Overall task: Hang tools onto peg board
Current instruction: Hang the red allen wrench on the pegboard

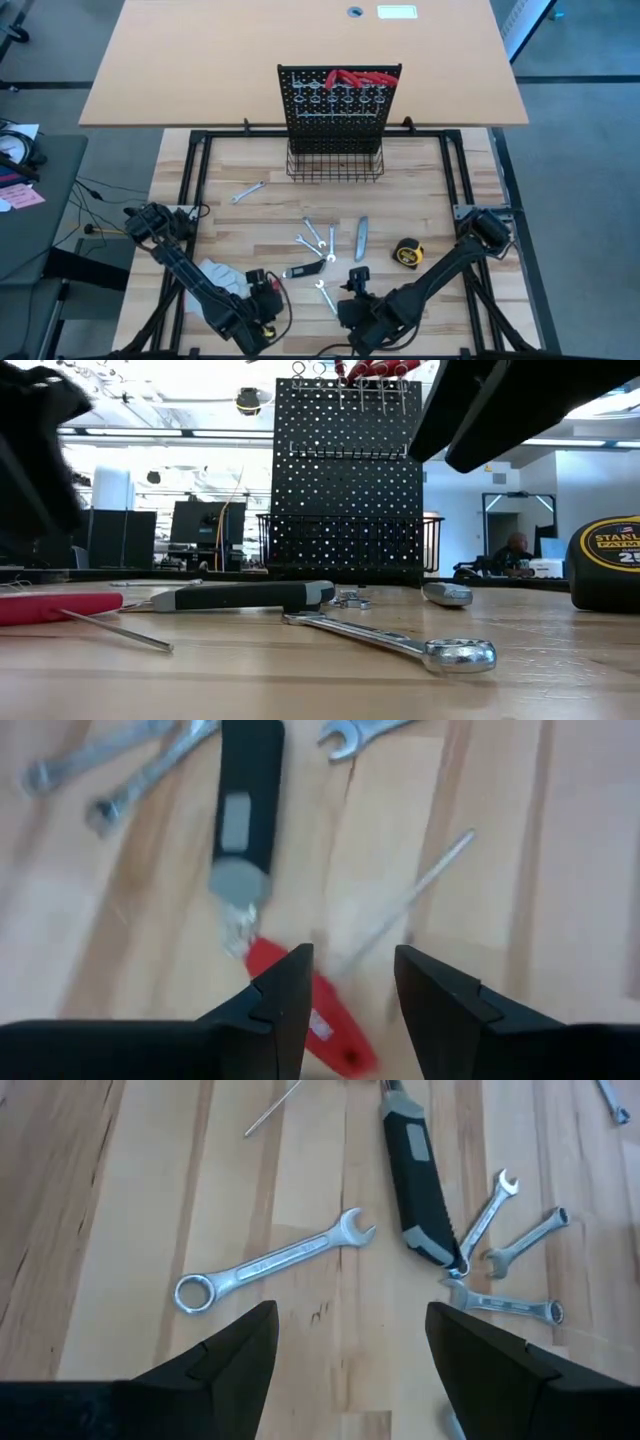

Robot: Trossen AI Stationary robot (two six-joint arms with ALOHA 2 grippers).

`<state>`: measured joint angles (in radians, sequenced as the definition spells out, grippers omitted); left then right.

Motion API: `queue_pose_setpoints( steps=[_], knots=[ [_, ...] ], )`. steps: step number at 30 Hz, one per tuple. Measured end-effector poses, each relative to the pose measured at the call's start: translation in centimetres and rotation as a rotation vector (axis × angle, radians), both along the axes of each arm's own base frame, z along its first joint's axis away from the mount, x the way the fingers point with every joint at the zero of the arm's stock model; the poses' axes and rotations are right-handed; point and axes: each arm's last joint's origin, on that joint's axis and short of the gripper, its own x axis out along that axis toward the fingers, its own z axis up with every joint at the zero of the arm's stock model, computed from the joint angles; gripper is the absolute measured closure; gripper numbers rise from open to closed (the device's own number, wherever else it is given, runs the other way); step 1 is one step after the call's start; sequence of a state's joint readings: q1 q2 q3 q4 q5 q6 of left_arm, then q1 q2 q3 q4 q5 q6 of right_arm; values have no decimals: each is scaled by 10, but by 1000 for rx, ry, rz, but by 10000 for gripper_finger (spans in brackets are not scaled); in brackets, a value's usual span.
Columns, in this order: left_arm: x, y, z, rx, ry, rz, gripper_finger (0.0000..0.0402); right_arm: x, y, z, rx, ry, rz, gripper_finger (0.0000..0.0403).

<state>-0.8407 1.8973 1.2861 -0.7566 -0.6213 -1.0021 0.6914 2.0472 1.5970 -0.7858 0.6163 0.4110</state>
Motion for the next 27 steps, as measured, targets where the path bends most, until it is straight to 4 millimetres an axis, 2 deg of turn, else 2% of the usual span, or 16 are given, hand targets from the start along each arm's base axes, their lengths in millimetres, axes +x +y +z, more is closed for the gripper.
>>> queue_pose_setpoints(
  steps=[3, 12, 19, 27],
  knots=[
    [-3, 0, -5, -88, 34, 71, 263, 0, 0, 0, -1, 1, 0, 138],
    [-9, 16, -27, -145, 52, 257, 252, -1, -1, -1, -14, 17, 0, 138],
    [-9, 23, -36, -164, 66, 252, 260, -2, -1, -1, -14, 18, 0, 138],
    [-10, 31, -45, -64, 98, 107, 310, -10, 7, -1, -18, 26, 22, 138]
  ],
)
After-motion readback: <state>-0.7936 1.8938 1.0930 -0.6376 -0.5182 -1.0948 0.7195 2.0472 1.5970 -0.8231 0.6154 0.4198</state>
